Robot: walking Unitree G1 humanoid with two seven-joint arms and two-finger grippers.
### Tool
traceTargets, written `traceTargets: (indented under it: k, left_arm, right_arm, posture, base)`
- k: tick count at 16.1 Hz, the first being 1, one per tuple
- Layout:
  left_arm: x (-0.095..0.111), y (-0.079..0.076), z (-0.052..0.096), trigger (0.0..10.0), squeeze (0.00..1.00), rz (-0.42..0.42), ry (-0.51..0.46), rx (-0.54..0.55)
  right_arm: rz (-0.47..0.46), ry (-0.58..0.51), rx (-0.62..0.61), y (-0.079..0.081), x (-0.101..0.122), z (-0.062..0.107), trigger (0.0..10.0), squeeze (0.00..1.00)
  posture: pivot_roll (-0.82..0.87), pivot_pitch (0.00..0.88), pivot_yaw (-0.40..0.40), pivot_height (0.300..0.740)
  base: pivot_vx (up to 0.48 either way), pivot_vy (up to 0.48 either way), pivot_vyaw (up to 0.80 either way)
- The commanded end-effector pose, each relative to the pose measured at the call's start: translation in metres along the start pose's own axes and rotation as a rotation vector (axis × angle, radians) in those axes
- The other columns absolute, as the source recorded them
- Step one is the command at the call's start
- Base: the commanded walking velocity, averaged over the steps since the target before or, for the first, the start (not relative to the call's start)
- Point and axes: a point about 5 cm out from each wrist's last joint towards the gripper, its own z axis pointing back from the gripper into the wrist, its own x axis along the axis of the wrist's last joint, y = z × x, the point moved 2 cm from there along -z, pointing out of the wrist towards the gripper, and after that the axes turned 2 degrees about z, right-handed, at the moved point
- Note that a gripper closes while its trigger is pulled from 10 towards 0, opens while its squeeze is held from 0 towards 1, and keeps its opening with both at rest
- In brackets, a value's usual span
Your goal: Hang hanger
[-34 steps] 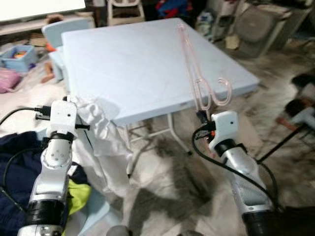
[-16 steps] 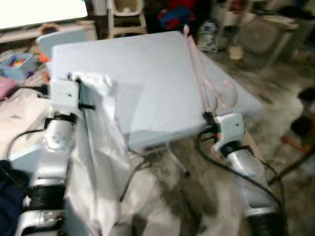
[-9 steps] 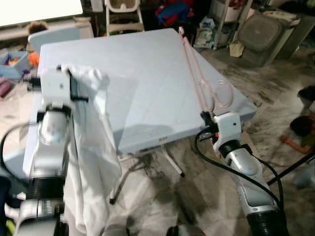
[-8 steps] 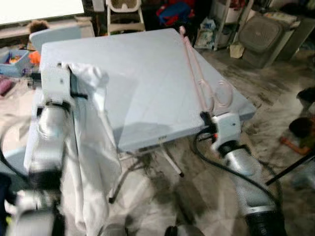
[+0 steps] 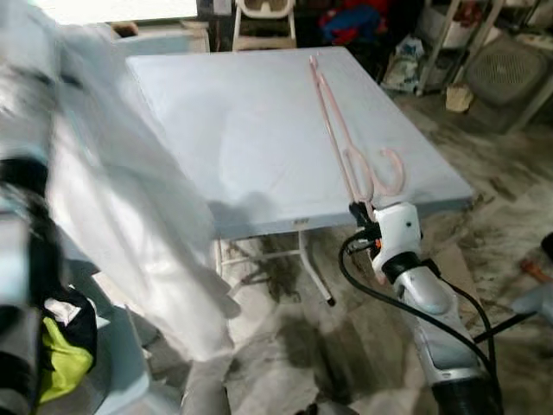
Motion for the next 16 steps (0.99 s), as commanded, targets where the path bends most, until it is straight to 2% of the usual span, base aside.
traceTargets:
  k: [1,2,3,4,5,6,7,8,9,10,11,12,13,14,15,16]
  left_arm:
    - [0.057,0.010,-0.007,10.0,0.00,0.075,-0.165,0.064]
    - [0.077,0.004,-0.007,10.0,0.00,0.124,-0.212,0.035]
    - [0.108,-0.017,-0.003,10.0,0.00,0.156,-0.303,-0.052]
    - [0.137,-0.068,0.013,10.0,0.00,0.220,-0.405,-0.322]
    - [0.142,-0.082,0.018,10.0,0.00,0.219,-0.429,-0.392]
    - [0.138,-0.125,0.037,10.0,0.00,0.194,-0.434,-0.612]
    - [0.130,-0.148,0.049,10.0,0.00,0.177,-0.425,-0.733]
    - [0.110,-0.167,0.060,10.0,0.00,0.132,-0.395,-0.813]
    - [0.076,-0.188,0.074,10.0,0.00,0.053,-0.346,-0.917]
    - [0.033,-0.198,0.086,10.0,0.00,-0.016,-0.255,-0.970]
    - [0.018,-0.199,0.089,10.0,0.00,-0.038,-0.220,-0.980]
    - [-0.014,-0.193,0.088,10.0,0.00,-0.085,-0.128,-0.912]
    - [-0.043,-0.175,0.081,10.0,0.00,-0.126,-0.024,-0.778]
    - [-0.058,-0.159,0.074,10.0,0.00,-0.139,0.039,-0.667]
    - [-0.076,-0.137,0.067,10.0,0.00,-0.093,0.128,-0.547]
    - [-0.082,-0.129,0.065,10.0,0.00,-0.082,0.159,-0.514]
  right_arm:
    - [0.009,-0.013,-0.029,-0.010,0.005,0.004,10.0,0.00]
    - [0.012,-0.008,-0.035,-0.013,0.005,0.006,10.0,0.00]
    - [0.017,-0.003,-0.038,-0.016,0.004,0.009,10.0,0.00]
    - [0.024,0.001,-0.035,-0.017,0.005,0.011,10.0,0.00]
    - [0.025,0.001,-0.034,-0.017,0.005,0.011,10.0,0.00]
    - [0.026,0.001,-0.030,-0.016,0.007,0.010,10.0,0.00]
    - [0.027,0.001,-0.027,-0.016,0.008,0.010,10.0,0.00]
    - [0.028,0.002,-0.026,-0.016,0.009,0.010,10.0,0.00]
    - [0.029,0.003,-0.025,-0.017,0.009,0.010,10.0,0.00]
    - [0.031,0.011,-0.020,-0.017,0.008,0.011,10.0,0.00]
    - [0.032,0.014,-0.018,-0.017,0.008,0.012,10.0,0.00]
    - [0.032,0.020,-0.015,-0.016,0.008,0.012,10.0,0.00]
    - [0.032,0.025,-0.013,-0.015,0.007,0.012,10.0,0.00]
    - [0.030,0.027,-0.010,-0.015,0.007,0.011,10.0,0.00]
    - [0.026,0.028,-0.003,-0.013,0.007,0.009,10.0,0.00]
    - [0.025,0.029,0.000,-0.011,0.007,0.009,10.0,0.00]
  posture:
    - [-0.08,0.000,-0.006,0.740]
    - [-0.09,0.000,-0.007,0.740]
    - [-0.10,0.000,-0.010,0.740]
    - [-0.10,0.000,-0.016,0.740]
    - [-0.11,0.000,-0.018,0.740]
    - [-0.11,0.000,-0.023,0.740]
    - [-0.11,0.000,-0.023,0.740]
    - [-0.12,0.000,-0.029,0.740]
    - [-0.12,0.000,-0.030,0.740]
    - [-0.12,0.000,-0.034,0.740]
    - [-0.12,0.000,-0.035,0.740]
    - [-0.12,0.000,-0.035,0.740]
    - [-0.11,0.000,-0.037,0.740]
    - [-0.11,0.000,-0.038,0.740]
    - [-0.10,0.000,-0.040,0.740]
    - [-0.10,0.000,-0.041,0.740]
  base:
    - [0.000,0.000,0.00]
    - [0.000,0.000,0.00]
    - [0.000,0.000,0.00]
    - [0.000,0.000,0.00]
    - [0.000,0.000,0.00]
    - [0.000,0.000,0.00]
    - [0.000,0.000,0.00]
    - [0.000,0.000,0.00]
    - [0.000,0.000,0.00]
    - [0.000,0.000,0.00]
    - [0.000,0.000,0.00]
    - [0.000,0.000,0.00]
    - [0.000,0.000,0.00]
    - [0.000,0.000,0.00]
    - [0.000,0.000,0.00]
    - [0.000,0.000,0.00]
